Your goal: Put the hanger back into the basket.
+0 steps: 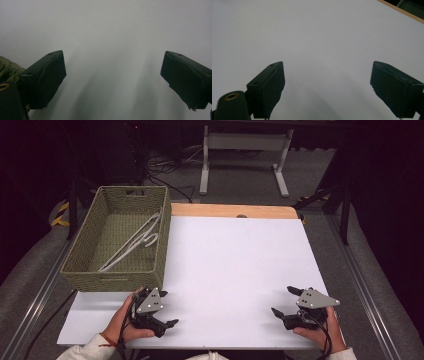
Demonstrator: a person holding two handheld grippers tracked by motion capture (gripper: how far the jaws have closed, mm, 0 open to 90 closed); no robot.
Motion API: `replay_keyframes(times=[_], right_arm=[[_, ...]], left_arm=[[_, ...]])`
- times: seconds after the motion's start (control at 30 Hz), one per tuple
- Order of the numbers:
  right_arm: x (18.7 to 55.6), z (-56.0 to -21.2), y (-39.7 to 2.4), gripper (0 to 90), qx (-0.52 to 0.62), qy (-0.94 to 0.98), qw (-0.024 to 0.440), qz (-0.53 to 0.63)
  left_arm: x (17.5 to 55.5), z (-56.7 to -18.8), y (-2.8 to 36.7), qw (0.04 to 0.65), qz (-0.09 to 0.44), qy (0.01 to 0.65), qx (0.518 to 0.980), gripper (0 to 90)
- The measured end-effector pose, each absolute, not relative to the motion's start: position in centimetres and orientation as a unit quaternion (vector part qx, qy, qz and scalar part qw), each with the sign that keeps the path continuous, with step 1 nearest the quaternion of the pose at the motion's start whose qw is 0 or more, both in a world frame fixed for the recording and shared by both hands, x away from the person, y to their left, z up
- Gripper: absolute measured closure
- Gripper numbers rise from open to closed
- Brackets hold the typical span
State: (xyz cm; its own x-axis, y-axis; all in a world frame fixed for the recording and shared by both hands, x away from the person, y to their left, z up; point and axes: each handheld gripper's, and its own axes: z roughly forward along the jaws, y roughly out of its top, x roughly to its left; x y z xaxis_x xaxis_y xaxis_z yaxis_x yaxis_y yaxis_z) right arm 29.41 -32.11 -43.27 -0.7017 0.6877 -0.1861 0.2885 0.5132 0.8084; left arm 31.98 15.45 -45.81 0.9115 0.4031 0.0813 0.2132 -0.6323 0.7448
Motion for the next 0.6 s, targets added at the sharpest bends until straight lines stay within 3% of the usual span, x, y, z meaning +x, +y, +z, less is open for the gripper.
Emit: replay_keyframes(times=[0.6], right_arm=[[29.63,-43.53,-31.62,13.5,0.285,0.841,0.242,0.392]], left_arm=[[32.23,-46.2,15.33,0.379,0.112,0.18,0.901,6.9]])
